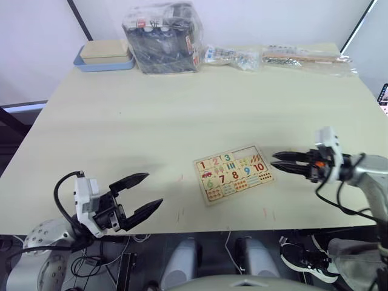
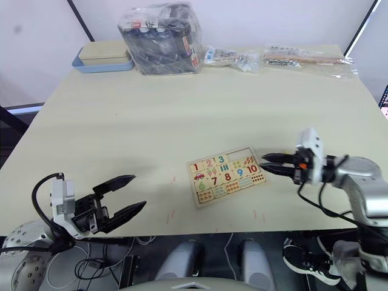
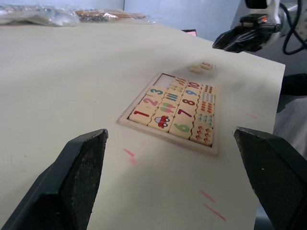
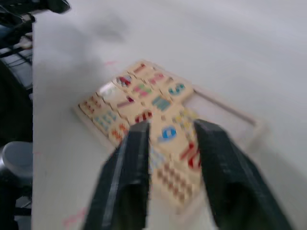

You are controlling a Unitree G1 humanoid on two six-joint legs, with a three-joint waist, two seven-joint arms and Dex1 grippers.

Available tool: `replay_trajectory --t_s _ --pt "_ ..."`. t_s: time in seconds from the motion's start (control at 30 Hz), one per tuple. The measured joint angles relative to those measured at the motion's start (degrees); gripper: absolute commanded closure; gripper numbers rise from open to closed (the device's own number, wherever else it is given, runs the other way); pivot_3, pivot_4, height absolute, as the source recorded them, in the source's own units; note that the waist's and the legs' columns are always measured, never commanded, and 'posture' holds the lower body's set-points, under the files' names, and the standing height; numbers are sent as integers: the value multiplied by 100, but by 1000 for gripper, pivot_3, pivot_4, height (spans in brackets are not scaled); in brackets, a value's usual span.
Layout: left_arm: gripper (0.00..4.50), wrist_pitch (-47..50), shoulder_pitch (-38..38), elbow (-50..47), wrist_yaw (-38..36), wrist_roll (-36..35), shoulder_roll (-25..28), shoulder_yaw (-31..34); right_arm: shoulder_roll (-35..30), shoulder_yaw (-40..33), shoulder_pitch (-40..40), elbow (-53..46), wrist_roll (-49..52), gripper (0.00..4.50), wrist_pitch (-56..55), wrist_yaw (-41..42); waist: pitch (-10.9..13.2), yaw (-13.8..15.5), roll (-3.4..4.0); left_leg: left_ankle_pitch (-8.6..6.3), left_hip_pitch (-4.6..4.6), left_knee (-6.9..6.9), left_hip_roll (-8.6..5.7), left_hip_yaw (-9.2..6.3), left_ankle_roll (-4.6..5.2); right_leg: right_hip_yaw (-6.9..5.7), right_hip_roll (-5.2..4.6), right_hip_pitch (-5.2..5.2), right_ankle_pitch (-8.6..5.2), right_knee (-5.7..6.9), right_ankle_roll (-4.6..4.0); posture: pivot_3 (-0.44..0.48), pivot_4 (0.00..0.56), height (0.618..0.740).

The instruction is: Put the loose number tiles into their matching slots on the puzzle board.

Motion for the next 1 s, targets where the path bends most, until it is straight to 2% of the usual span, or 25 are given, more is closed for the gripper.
replay_trajectory --t_s 0.13,0.37,0.53,0.73,0.8,1.0 --pt "0 -146 114 293 -165 91 -10 48 -200 -548 612 -197 165 58 -17 -192 -1 -45 1 1 8 1 10 5 0 5 16 4 -1 1 -1 0 150 740" --pt "0 -346 221 583 -321 205 -44 63 -407 -1257 1528 -103 232 58 -269 -216 -5 -42 -4 1 12 7 13 10 1 8 20 10 -1 1 0 0 150 740" --pt "0 -271 166 436 -171 208 -56 46 -460 -1290 1640 241 175 58 -535 -215 -3 -44 -4 0 58 5 16 17 2 16 20 56 -15 0 -19 0 150 740" --pt "0 54 63 7 118 181 -29 33 -614 -1221 1630 400 108 58 -711 -220 -3 -46 -4 0 67 5 22 26 2 24 26 58 -16 3 -21 0 150 740" --pt "0 137 63 -68 185 177 -28 22 -736 -979 1407 525 -34 58 -805 -194 -2 -69 -4 0 73 5 23 35 2 33 28 59 -15 4 -21 0 150 740" --pt "0 258 -185 -138 214 87 -32 -142 -1275 271 -288 1435 -640 58 -1435 304 5 -83 2 0 90 0 31 52 2 41 33 63 -15 5 -21 0 150 740"
